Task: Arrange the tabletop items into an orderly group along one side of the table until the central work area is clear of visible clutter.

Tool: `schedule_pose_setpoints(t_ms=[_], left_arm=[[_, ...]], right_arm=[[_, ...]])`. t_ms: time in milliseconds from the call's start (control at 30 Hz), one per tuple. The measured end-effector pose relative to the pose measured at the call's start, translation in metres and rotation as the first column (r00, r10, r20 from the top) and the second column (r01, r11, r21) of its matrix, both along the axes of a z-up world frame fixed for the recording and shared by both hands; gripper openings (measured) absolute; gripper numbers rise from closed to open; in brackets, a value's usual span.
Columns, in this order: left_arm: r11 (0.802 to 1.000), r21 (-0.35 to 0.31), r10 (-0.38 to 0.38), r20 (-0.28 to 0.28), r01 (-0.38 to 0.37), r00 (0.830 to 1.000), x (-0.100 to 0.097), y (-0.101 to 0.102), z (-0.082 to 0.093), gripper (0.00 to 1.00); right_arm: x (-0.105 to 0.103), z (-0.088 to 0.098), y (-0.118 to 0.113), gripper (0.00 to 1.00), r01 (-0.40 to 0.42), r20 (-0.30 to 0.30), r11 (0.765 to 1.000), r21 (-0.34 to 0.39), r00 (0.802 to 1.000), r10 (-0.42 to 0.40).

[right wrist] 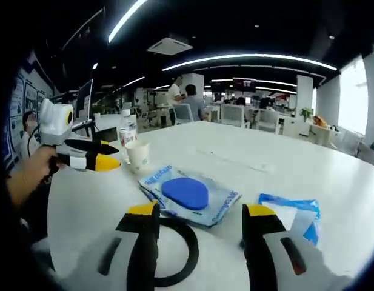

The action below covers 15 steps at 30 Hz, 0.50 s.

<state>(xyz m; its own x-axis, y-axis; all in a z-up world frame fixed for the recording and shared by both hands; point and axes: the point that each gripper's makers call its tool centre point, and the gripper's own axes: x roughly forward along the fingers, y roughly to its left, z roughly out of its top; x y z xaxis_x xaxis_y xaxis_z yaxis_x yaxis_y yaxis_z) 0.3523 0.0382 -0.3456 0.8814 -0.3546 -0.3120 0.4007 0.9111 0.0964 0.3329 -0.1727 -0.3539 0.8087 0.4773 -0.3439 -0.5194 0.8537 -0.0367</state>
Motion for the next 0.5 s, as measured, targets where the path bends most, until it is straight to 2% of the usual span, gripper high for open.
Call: schedule_pose_setpoints(t_ms=[67, 133, 200, 267, 333, 433, 500], left_arm=[[1.000, -0.003, -0.004, 0.014, 0.004, 1.000, -0.005, 0.009, 0.001, 0.40], [0.999, -0.041, -0.012, 0.036, 0.013, 0.999, -0.010, 0.014, 0.001, 0.40], [0.999, -0.036, -0.020, 0.039, 0.021, 0.999, -0.014, 0.017, -0.005, 0.40], [0.999, -0.029, -0.042, 0.034, 0.043, 0.999, -0.022, 0.018, -0.016, 0.41], [0.997, -0.045, -0.056, 0.040, 0.058, 0.998, -0.027, 0.019, -0.020, 0.45], [0.994, -0.065, -0.081, 0.048, 0.084, 0.996, -0.037, 0.021, -0.024, 0.50], [0.993, -0.078, -0.090, 0.051, 0.093, 0.995, -0.044, 0.019, -0.027, 0.53]], right_arm=[[-0.008, -0.002, 0.001, 0.57, -0.017, 0.004, 1.000, 0.006, 1.000, 0.016], [-0.016, -0.007, 0.000, 0.58, -0.022, 0.002, 1.000, 0.013, 1.000, 0.022], [-0.022, -0.009, -0.002, 0.62, -0.019, -0.003, 1.000, 0.021, 1.000, 0.019], [-0.034, -0.012, -0.003, 0.68, -0.021, 0.021, 0.998, 0.053, 1.000, 0.020], [-0.045, -0.016, -0.006, 0.72, -0.022, 0.029, 0.998, 0.051, 0.999, 0.020], [-0.057, -0.020, -0.014, 0.71, 0.001, 0.045, 0.998, 0.063, 0.999, -0.004], [-0.065, -0.021, -0.018, 0.71, 0.027, 0.033, 0.993, 0.111, 0.999, -0.031]])
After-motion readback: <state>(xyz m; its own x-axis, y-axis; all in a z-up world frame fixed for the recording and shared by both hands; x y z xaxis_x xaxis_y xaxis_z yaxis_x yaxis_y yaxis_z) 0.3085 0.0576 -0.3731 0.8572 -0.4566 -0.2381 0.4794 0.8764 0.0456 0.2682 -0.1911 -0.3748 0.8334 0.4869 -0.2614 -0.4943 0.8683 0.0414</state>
